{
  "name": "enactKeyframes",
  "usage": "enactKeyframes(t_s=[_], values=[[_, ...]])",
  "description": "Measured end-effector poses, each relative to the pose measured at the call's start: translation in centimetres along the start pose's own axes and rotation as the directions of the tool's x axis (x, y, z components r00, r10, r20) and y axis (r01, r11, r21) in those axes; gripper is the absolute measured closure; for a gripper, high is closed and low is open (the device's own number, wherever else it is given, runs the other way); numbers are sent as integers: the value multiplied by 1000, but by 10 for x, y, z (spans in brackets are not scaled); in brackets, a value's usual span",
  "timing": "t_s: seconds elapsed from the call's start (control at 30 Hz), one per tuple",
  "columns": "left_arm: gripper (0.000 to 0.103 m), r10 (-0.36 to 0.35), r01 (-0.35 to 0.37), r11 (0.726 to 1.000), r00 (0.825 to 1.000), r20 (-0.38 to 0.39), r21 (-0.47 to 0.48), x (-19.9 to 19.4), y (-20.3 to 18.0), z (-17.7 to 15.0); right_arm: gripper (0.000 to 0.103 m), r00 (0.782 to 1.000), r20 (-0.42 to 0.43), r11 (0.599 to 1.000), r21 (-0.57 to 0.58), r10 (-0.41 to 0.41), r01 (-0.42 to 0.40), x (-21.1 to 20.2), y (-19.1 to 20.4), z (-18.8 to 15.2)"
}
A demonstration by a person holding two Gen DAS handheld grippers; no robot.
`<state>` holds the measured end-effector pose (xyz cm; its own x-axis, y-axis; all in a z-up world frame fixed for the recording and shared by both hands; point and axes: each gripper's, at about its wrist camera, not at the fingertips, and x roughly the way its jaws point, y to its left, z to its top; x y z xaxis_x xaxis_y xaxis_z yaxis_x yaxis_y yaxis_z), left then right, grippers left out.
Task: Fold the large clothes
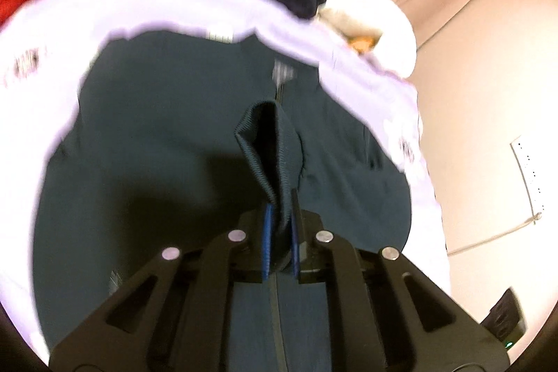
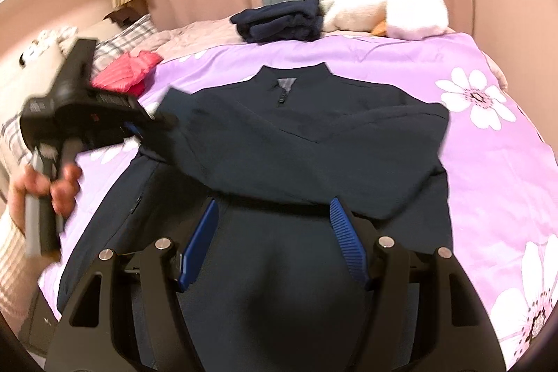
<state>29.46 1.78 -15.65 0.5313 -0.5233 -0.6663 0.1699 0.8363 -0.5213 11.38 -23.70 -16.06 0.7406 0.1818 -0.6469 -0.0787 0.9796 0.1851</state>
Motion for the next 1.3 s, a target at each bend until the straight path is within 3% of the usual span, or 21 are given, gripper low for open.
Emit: enactKeyframes(t_s=[0.13,0.3,0.43,0.57,0.63,0.73,0.77,0.9,1.03,1.17,1.3], values=[[94,37,-40,999,997,73,30,-13,-5,33,36,1000,-14,999,36,-17,18,1,-14,-4],[94,91,-90,996,989,118,-17,-22,21,55,36,998,-47,995,82,-52,56,4,-35,-15],[94,146,-140,987,987,72,-83,-11,65,47,36,994,-82,986,140,-77,88,10,-59,-21],[92,217,-219,967,976,-32,-127,15,101,26,36,988,-115,976,177,-104,123,20,-81,-21],[86,229,-240,960,969,-90,-145,29,118,20,36,985,-129,972,189,-117,141,27,-93,-20],[55,253,-267,953,961,-108,-141,28,132,13,36,984,-141,961,239,-108,139,32,-111,-15],[48,260,-272,953,960,-100,-134,22,133,11,36,985,-140,958,252,-103,136,34,-115,-12],[47,279,-283,954,959,-51,-103,-6,131,11,36,992,-108,948,306,-58,88,43,-135,8],[47,226,-226,974,974,-12,-23,-16,101,16,36,998,-69,923,382,-12,38,72,-161,41],[47,171,-168,982,985,-37,82,4,64,13,36,997,-76,909,413,-24,53,114,-180,75],[47,228,-210,963,969,-96,167,42,50,1,29,993,-109,892,444,-43,87,157,-197,103]])
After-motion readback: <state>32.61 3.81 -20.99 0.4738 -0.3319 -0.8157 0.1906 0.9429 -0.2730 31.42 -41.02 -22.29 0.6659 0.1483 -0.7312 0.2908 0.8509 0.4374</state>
